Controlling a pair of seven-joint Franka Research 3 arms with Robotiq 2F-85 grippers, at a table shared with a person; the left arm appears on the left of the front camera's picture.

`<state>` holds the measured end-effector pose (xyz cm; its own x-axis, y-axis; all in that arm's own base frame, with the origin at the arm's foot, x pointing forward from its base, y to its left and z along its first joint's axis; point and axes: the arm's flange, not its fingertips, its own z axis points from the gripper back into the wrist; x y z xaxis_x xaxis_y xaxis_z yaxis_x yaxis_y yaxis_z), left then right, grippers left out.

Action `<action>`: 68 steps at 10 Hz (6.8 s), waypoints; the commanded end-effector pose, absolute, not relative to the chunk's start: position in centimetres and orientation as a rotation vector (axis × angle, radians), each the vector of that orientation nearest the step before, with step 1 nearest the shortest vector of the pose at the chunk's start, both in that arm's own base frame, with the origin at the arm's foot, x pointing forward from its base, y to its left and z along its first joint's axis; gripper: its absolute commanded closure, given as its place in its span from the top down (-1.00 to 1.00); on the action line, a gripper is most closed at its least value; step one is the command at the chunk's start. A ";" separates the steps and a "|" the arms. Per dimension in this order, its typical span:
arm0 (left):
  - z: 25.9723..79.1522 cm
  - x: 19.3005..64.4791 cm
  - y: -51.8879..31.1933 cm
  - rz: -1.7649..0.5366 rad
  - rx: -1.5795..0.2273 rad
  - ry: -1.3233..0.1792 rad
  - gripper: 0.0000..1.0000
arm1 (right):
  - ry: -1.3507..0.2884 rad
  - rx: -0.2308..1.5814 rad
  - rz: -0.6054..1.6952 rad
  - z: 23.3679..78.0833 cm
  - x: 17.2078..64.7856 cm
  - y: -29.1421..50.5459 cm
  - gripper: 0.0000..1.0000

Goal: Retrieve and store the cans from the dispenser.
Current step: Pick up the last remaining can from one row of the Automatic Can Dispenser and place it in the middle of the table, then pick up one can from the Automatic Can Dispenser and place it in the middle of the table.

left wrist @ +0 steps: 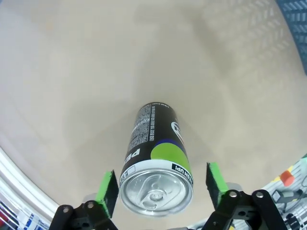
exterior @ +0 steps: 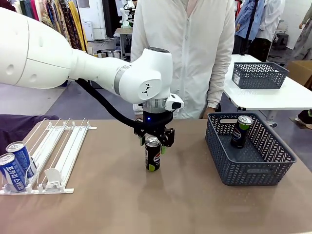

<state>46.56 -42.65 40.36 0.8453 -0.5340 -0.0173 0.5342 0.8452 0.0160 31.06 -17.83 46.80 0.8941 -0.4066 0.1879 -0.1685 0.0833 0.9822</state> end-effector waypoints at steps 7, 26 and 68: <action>60.5 37.8 -20.5 -0.351 -0.380 -0.221 1.00 | -0.486 1.482 -0.163 46.8 31.0 -18.0 1.00; 52.9 27.1 15.7 -0.229 -1.225 -0.207 1.00 | -0.486 1.482 -0.163 46.8 31.0 -18.0 1.00; 41.6 32.9 4.7 -0.088 -0.065 -0.145 -1.00 | -0.486 1.482 -0.163 46.8 31.0 -18.0 1.00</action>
<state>36.60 4.84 40.44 0.9915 -0.1042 0.0779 0.1077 0.9933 -0.0411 31.04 -17.91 46.73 0.8939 -0.4076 0.1868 -0.1677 0.0824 0.9824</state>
